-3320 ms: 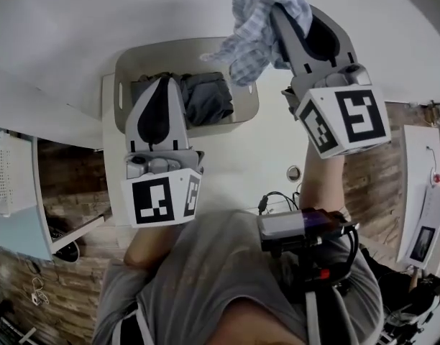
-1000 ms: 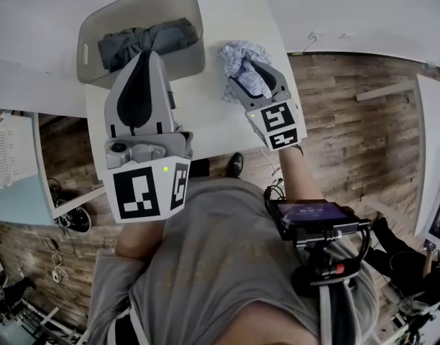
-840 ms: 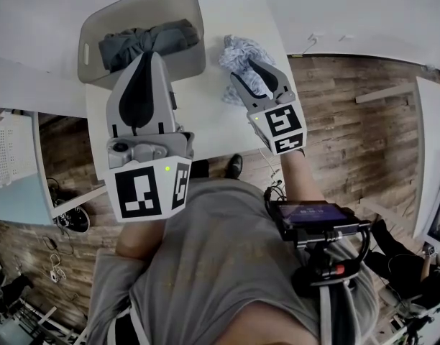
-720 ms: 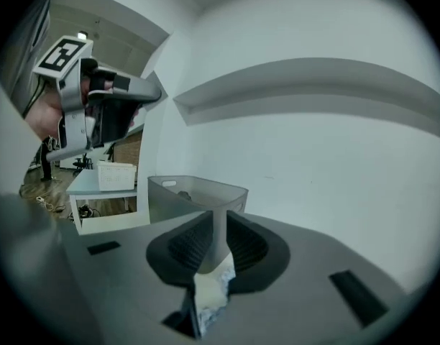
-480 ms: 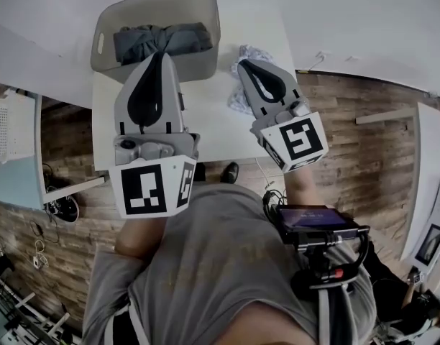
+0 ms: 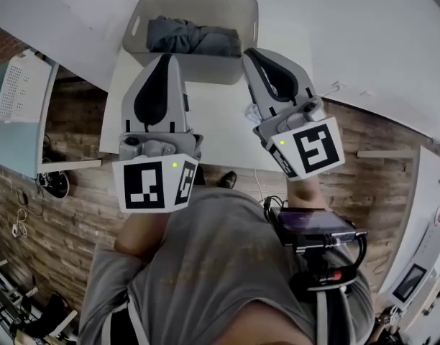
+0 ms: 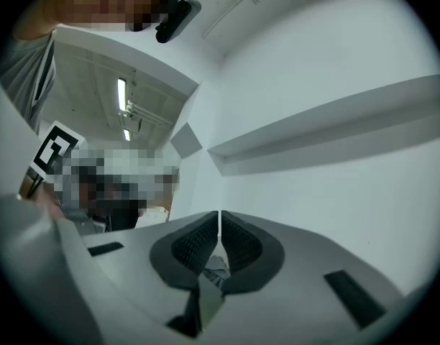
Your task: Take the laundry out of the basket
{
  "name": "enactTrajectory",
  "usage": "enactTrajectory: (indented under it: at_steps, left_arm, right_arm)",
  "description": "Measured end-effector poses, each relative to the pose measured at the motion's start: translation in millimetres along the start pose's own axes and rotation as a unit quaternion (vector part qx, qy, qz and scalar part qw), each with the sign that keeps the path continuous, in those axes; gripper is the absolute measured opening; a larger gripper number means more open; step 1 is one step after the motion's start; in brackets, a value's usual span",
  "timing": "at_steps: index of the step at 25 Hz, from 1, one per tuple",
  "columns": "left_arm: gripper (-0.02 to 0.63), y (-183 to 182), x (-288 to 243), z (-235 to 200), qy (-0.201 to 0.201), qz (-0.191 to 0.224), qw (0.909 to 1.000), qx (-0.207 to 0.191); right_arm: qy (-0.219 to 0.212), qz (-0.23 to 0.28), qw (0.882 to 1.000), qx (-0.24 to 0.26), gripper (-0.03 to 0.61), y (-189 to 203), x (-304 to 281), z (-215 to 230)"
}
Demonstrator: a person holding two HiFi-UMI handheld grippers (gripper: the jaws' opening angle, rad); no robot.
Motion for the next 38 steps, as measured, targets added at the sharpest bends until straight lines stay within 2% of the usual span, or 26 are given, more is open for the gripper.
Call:
enactTrajectory:
  at_steps: [4,13,24,29,32,38]
  left_arm:
    - [0.008,-1.5,2.1,-16.2,-0.030,-0.001,0.9996,-0.003]
    - [0.008,6.1,-8.2,-69.8,-0.048,-0.004,0.9988,0.005]
    - [0.008,6.9,-65.2,-153.1,-0.037,0.013,0.9992,0.012]
    - [0.008,13.2,-93.0,-182.8,-0.026,0.002,0.9995,0.019]
    - [0.008,20.4,-106.2,-201.4,-0.023,-0.009,0.9994,0.025]
    - [0.008,39.8,-127.3,-235.5,-0.024,-0.029,0.9985,0.039]
  right_arm:
    - [-0.017,0.001,1.000,0.004,0.017,-1.0,-18.1,-3.7]
    - [-0.008,-0.005,1.000,0.020,0.018,-5.8,-74.5,-10.0]
    - [0.014,0.012,0.999,0.036,0.018,-14.8,-173.3,0.2]
    - [0.015,0.013,0.999,0.035,0.018,-13.4,-213.3,5.7]
    - [0.008,-0.011,0.999,0.033,0.018,1.4,-236.0,7.2]
    - [-0.042,-0.118,0.992,0.032,0.033,54.0,-281.2,-0.4]
Point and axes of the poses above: the fingertips, and each gripper's own axes: x backward along the fingers, z to its right, y out of its underside, the point moved 10 cm from there along x, backward along the fingers, and after that the axes turned 3 degrees about y, right-handed, at the moved point
